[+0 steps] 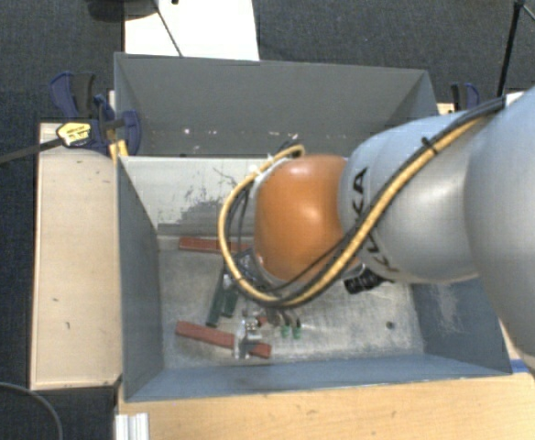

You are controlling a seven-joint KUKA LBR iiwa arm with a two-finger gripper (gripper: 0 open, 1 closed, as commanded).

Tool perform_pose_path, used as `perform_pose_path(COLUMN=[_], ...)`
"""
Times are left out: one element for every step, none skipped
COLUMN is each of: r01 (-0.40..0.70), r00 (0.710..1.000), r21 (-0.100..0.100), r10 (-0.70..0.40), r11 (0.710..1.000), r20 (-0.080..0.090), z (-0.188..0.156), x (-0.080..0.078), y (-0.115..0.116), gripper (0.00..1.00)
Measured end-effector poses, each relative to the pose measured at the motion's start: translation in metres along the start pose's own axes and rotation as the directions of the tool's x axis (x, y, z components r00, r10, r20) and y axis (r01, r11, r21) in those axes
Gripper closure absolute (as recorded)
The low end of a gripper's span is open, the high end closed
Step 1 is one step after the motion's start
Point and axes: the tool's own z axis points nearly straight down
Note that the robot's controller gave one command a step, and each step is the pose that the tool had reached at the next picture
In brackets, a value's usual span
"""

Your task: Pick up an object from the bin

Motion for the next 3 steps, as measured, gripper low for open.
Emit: perform_pose_path(r01=[-0.002,-0.127,-0.129], r00=[1.0,0.992,0.992], r21=[0.0,-0.009,-0.01], r10=[0.002,0.128,0.129], r11=[1.0,0.992,0.992], r20=[0.0,0.01,0.009], z=[0.0,0.07,0.07], x=[0.0,-0.02,-0.02], y=[0.0,-0.005,-0.005], gripper=[0.0,1.0,1.0])
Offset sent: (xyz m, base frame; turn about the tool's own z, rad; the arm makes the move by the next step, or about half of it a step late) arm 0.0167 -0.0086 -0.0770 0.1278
